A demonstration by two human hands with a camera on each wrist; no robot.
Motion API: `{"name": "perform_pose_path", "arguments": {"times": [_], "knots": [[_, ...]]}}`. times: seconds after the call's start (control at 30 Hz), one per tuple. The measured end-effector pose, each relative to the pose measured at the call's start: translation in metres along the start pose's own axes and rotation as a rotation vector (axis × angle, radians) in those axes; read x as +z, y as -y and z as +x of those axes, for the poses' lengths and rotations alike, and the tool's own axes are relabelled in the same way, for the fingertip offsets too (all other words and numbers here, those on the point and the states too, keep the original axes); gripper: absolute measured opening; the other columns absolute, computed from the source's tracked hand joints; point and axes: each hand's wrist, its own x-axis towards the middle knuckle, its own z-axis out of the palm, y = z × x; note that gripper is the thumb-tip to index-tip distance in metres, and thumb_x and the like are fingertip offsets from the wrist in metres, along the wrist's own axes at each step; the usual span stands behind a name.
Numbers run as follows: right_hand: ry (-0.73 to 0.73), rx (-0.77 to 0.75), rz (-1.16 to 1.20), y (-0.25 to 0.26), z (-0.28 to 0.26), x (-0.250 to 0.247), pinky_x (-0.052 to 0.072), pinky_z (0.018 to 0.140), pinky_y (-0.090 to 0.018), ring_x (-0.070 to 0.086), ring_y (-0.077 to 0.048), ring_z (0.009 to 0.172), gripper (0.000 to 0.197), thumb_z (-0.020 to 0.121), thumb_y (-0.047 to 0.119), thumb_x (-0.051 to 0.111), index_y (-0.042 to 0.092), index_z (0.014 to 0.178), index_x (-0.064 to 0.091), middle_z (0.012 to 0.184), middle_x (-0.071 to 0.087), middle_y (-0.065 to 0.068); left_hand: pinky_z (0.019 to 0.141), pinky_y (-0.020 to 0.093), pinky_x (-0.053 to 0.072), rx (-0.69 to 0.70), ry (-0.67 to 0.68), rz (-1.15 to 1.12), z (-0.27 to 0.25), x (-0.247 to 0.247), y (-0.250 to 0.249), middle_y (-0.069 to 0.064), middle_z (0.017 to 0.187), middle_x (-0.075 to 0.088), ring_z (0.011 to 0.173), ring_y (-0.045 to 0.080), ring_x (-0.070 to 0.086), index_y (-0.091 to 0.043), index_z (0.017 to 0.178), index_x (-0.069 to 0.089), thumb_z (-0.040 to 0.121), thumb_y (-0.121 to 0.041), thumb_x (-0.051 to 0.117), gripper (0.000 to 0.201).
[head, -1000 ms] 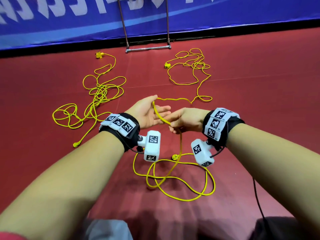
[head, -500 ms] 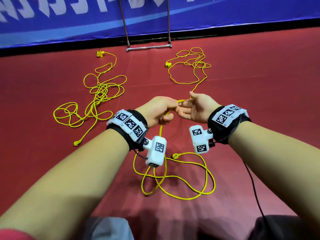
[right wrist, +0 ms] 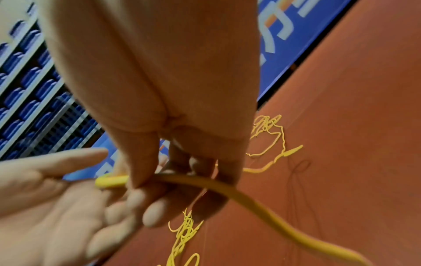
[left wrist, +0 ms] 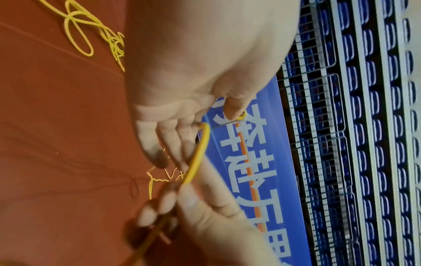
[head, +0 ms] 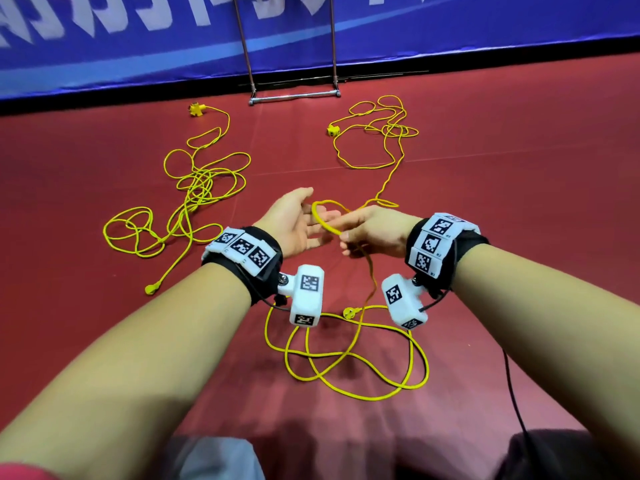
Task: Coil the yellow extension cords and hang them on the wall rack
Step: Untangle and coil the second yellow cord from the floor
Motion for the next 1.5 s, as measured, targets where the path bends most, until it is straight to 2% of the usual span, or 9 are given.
{"name": "perform_pose_path", "arguments": {"times": [0.2,0.47,0.6,0.73,0.83,1.0,1.13,1.33,1.5], "knots": [[0.119,0.114,-0.127,-0.007,-0.002,0.005,0.052,0.069,-0.031,0.064,-0.017,0.064,0.034,0.098,-0.007,0.041,0.012,0.108,0.068,0.071,0.065,-0.004,0.06,0.032,0.048,0.101,-0.096,-0.004,0.001,0.009,0.007,-0.001,0.069,0.047,0.056,0.013,0.044,-0.01,0.089,0.056,0.105,-0.028,0.039,0.03],[-0.366,0.133,0.569,0.001,0.01,-0.017,0.054,0.059,-0.032,0.07,-0.025,0.065,0.039,0.106,0.042,0.025,0.01,0.113,0.048,0.074,0.07,-0.008,0.053,0.023,0.042,0.164,0.207,0.436,-0.009,0.02,0.01,-0.003,0.065,0.052,0.047,0.009,0.041,-0.01,0.096,0.065,0.099,-0.013,0.049,0.017],[-0.488,0.171,0.706,-0.002,0.014,-0.031,0.054,0.054,-0.027,0.072,-0.023,0.066,0.039,0.107,0.033,0.024,0.01,0.122,0.052,0.091,0.071,-0.009,0.059,0.024,0.04,0.093,0.356,0.665,-0.008,0.021,0.021,0.002,0.071,0.06,0.054,0.011,0.045,-0.011,0.091,0.075,0.096,-0.01,0.057,0.018],[-0.581,0.15,0.669,-0.007,0.015,-0.031,0.047,0.051,-0.022,0.067,-0.017,0.046,0.021,0.105,0.018,0.024,0.02,0.114,0.043,0.062,0.069,-0.003,0.06,0.025,0.037,0.013,0.36,0.839,-0.009,0.019,0.029,0.001,0.072,0.066,0.061,0.014,0.054,-0.014,0.089,0.077,0.093,-0.006,0.06,0.019],[-0.46,0.077,0.506,0.0,0.003,-0.025,0.044,0.056,-0.025,0.06,-0.014,0.044,0.025,0.106,0.011,0.031,0.026,0.12,0.046,0.06,0.062,-0.001,0.062,0.025,0.035,0.006,0.189,0.912,-0.007,0.016,0.03,-0.001,0.08,0.069,0.073,0.016,0.059,-0.018,0.095,0.073,0.089,-0.005,0.06,0.019],[-0.2,0.004,0.2,-0.002,-0.004,-0.015,0.048,0.057,-0.026,0.06,-0.013,0.055,0.037,0.101,0.0,0.043,0.02,0.129,0.057,0.074,0.063,-0.004,0.071,0.03,0.046,0.041,-0.124,0.488,0.005,0.0,0.019,0.0,0.091,0.07,0.076,0.014,0.061,-0.018,0.104,0.063,0.098,-0.028,0.048,0.019],[-0.064,-0.031,0.034,-0.004,-0.001,-0.004,0.044,0.057,-0.025,0.056,-0.012,0.053,0.037,0.096,-0.007,0.048,0.015,0.12,0.064,0.078,0.065,-0.007,0.086,0.039,0.046,0.016,-0.167,0.252,0.011,-0.009,0.013,0.006,0.096,0.072,0.087,0.021,0.065,-0.015,0.108,0.056,0.101,-0.043,0.037,0.034],[0.148,-0.052,-0.313,0.0,-0.004,0.01,0.045,0.066,-0.028,0.058,-0.013,0.061,0.034,0.09,-0.014,0.053,0.006,0.112,0.069,0.085,0.071,-0.006,0.06,0.032,0.048,-0.023,-0.172,0.139,0.005,-0.008,0.01,0.003,0.079,0.068,0.063,0.018,0.062,-0.013,0.094,0.048,0.102,-0.034,0.045,0.022],[0.276,0.046,-0.413,0.005,-0.006,0.017,0.046,0.071,-0.029,0.067,-0.018,0.078,0.051,0.08,-0.022,0.047,0.016,0.106,0.068,0.096,0.072,-0.007,0.058,0.028,0.045,0.012,-0.164,0.193,0.006,-0.003,0.014,-0.007,0.056,0.051,0.058,0.012,0.049,-0.014,0.084,0.06,0.103,-0.019,0.041,0.027]]}}
